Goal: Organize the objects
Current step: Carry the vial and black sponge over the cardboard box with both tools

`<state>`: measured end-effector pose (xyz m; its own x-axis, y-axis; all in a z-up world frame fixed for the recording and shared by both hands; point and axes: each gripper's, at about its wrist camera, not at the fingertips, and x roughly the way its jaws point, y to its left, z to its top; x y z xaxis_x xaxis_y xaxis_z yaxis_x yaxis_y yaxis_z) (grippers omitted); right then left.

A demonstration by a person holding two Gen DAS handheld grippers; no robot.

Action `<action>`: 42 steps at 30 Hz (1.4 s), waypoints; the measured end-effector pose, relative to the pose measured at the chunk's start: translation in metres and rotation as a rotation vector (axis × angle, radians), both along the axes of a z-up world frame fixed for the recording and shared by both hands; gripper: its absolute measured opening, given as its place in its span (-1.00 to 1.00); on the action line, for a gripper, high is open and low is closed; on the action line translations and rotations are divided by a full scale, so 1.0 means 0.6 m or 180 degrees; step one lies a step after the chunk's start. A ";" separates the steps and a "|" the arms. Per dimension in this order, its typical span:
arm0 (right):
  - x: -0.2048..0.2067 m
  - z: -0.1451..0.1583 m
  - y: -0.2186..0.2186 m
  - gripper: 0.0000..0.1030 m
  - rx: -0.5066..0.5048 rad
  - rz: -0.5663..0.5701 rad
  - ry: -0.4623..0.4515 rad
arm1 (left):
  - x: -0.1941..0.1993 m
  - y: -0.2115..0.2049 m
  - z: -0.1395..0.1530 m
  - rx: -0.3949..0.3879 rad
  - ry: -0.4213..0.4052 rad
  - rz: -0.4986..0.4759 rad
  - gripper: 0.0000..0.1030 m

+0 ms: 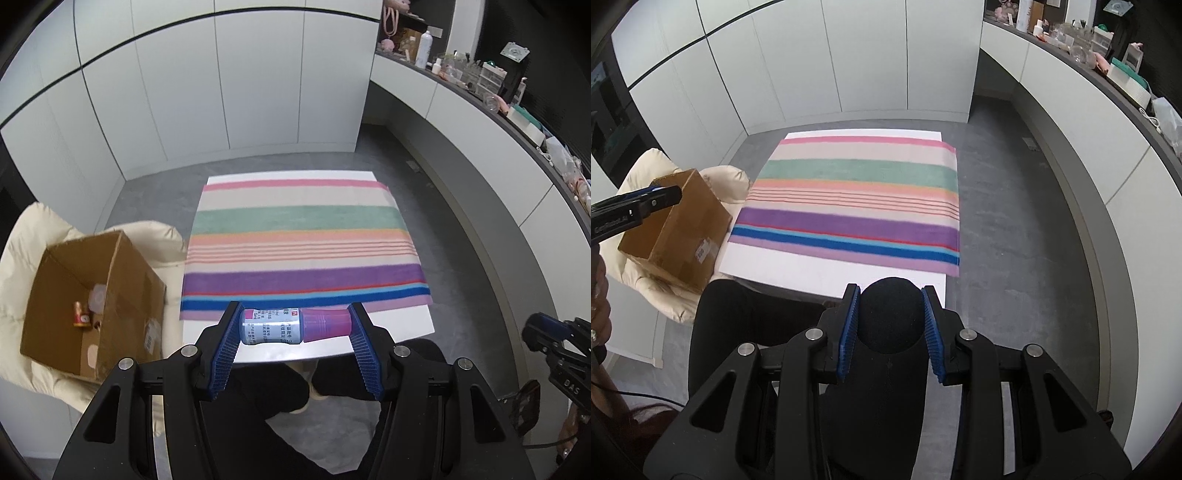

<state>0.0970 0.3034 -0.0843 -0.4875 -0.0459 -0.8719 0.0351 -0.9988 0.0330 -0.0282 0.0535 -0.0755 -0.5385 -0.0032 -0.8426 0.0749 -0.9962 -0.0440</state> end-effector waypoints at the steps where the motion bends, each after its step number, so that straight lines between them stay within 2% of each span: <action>1: 0.006 0.001 0.000 -0.32 0.0022 -0.0005 0.0005 | 0.002 -0.004 -0.004 0.0019 -0.0018 0.0008 0.11; 5: 0.025 -0.001 0.000 -0.32 0.0017 -0.0001 -0.0010 | 0.015 -0.010 -0.022 0.0095 -0.0093 0.0071 0.11; 8: 0.041 -0.012 0.013 -0.32 -0.0107 -0.0133 -0.0028 | 0.026 -0.006 -0.030 0.0093 -0.0130 0.0065 0.11; 11: 0.049 -0.024 0.026 -0.32 -0.0113 -0.0236 -0.0093 | 0.034 0.007 -0.038 0.0072 -0.0187 -0.0028 0.11; 15: 0.057 -0.027 0.039 -0.32 -0.0071 -0.0323 -0.0105 | 0.037 0.024 -0.049 0.0162 -0.0262 -0.0167 0.11; 28: 0.045 -0.029 0.043 -0.32 -0.0029 -0.0280 -0.0104 | 0.028 0.022 -0.065 0.0233 -0.0317 -0.0117 0.11; 32: 0.035 -0.028 0.042 -0.32 -0.0046 -0.0253 -0.0121 | 0.031 0.009 -0.064 0.0239 -0.0300 -0.0067 0.11; 38: 0.015 -0.026 0.022 -0.32 -0.0067 -0.0137 -0.0111 | 0.040 -0.038 -0.071 0.0313 -0.0289 0.0192 0.12; 42: 0.002 -0.023 0.001 -0.32 -0.0006 -0.0066 -0.0085 | 0.043 -0.068 -0.088 0.0370 -0.0374 0.0302 0.12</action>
